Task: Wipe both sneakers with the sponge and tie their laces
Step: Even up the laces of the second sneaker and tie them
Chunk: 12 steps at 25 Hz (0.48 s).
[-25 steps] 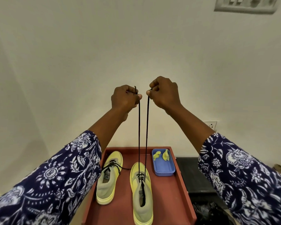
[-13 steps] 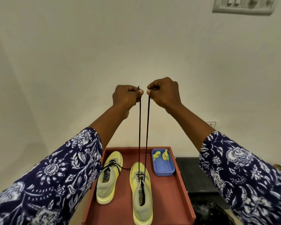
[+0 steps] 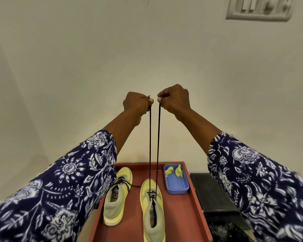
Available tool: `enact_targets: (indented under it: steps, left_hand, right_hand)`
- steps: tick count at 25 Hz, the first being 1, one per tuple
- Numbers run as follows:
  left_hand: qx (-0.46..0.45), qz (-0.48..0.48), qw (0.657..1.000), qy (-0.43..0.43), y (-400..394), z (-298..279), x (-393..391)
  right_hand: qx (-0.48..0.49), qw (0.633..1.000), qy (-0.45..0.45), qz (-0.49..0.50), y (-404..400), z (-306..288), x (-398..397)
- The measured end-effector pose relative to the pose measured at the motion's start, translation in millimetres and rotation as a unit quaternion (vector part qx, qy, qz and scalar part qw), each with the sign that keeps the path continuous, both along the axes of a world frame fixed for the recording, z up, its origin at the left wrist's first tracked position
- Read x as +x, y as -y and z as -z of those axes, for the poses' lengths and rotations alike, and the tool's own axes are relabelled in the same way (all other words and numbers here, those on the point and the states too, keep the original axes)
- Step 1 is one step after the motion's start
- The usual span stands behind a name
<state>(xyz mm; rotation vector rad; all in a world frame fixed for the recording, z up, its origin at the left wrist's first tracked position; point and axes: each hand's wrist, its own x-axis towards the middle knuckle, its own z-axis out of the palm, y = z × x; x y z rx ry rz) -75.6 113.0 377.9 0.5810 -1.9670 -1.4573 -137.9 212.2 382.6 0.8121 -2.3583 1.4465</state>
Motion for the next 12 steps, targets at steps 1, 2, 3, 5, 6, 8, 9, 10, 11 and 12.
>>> enact_targets:
  steps: [1,2,3,5,6,8,9,10,11,12]
  left_hand:
    - [-0.001,-0.002,1.0,0.002,1.3,-0.4,-1.4]
    - [-0.001,-0.004,1.0,0.004,2.3,-0.7,-2.5]
    - [-0.001,-0.005,1.0,0.004,3.1,-0.8,-3.5]
    - [-0.001,-0.005,1.0,0.004,4.3,-0.9,-5.2]
    - [-0.003,-0.006,1.0,0.005,4.6,-0.9,-5.8]
    - [-0.004,-0.005,1.0,0.005,5.2,-0.7,-7.1]
    - [-0.004,-0.005,1.0,0.005,5.7,-0.4,-7.5]
    - [-0.003,-0.006,1.0,0.003,6.2,-0.2,-7.7]
    - [-0.003,-0.007,1.0,0.003,7.1,-0.3,-8.0]
    - [-0.004,-0.008,1.0,0.003,7.9,-0.3,-8.5]
  right_hand:
    - [-0.001,1.0,0.003,0.002,0.4,-0.7,-1.9]
    - [-0.002,1.0,0.005,0.004,0.7,-0.9,-3.5]
    - [-0.001,1.0,0.006,0.006,0.9,-0.9,-4.5]
    - [0.001,1.0,0.006,0.007,1.5,-1.1,-6.4]
    - [0.002,1.0,0.005,0.006,1.8,-1.3,-7.0]
    - [0.003,1.0,0.003,0.003,2.6,-1.7,-7.7]
    - [0.004,1.0,0.002,0.002,3.1,-1.8,-8.0]
    - [0.005,1.0,0.001,0.002,3.8,-1.5,-8.4]
    - [0.005,1.0,0.0,0.001,4.5,-1.3,-8.5]
    - [0.006,1.0,-0.001,0.001,5.2,-1.0,-8.7]
